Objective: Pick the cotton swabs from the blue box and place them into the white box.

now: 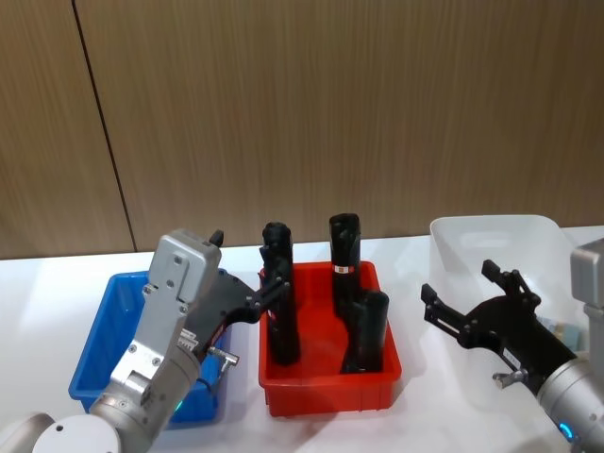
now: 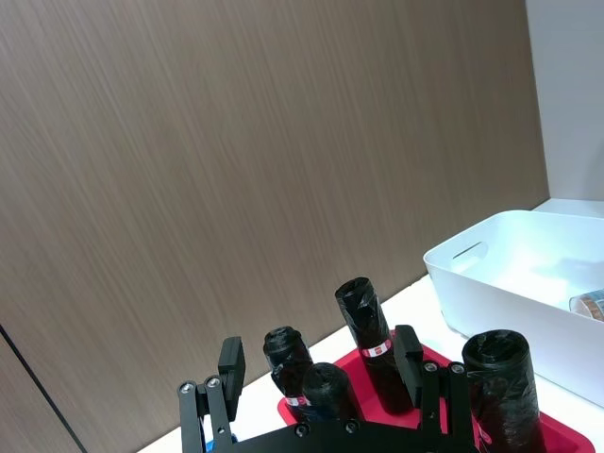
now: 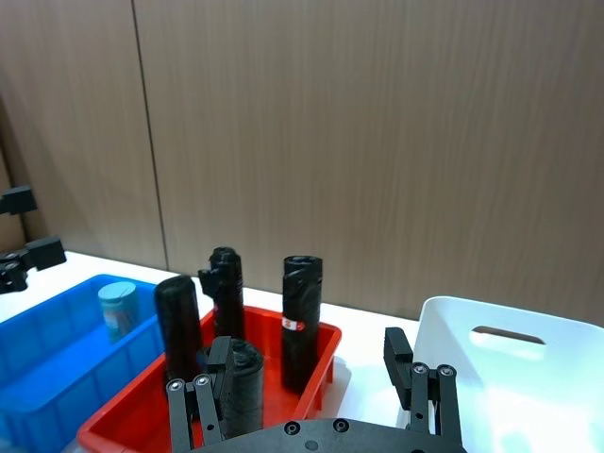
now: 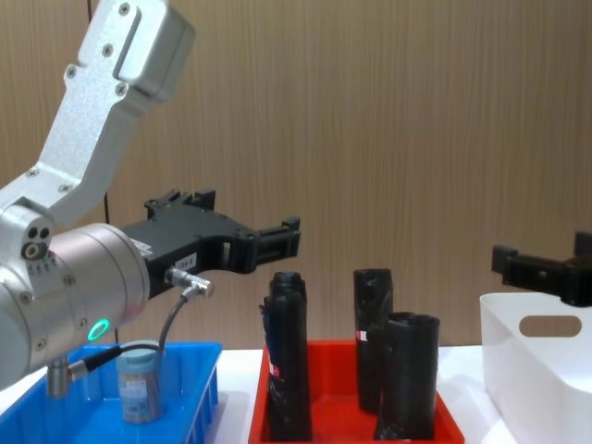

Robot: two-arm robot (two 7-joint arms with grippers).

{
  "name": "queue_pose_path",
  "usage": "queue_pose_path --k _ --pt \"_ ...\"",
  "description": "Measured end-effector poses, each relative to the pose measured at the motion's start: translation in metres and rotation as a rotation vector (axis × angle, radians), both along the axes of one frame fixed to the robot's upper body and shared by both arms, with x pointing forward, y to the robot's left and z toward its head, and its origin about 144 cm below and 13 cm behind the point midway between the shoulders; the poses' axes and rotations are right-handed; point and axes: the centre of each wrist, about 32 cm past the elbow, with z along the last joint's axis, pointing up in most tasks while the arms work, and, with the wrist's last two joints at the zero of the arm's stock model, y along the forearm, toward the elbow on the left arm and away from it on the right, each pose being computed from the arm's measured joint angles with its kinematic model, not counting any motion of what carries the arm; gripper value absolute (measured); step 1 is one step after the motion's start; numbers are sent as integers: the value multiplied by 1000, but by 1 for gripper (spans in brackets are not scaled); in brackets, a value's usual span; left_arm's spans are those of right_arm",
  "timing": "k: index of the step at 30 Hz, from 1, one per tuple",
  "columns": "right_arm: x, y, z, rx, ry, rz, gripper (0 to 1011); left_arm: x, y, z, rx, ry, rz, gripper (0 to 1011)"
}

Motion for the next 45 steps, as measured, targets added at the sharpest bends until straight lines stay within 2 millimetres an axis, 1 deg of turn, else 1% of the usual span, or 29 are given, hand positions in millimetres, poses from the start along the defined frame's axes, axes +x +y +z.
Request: queue_pose_path --k 9,22,30,45 --pt "7 -2 2 -9 30 55 1002 0 0 0 0 1 0 1004" --pt "27 3 0 -44 82 152 1002 0 0 0 0 1 0 1004" --pt "46 9 -9 -54 134 195 1002 0 0 0 0 1 0 1004" --pt "72 17 -22 -58 197 228 1002 0 0 0 0 1 0 1004"
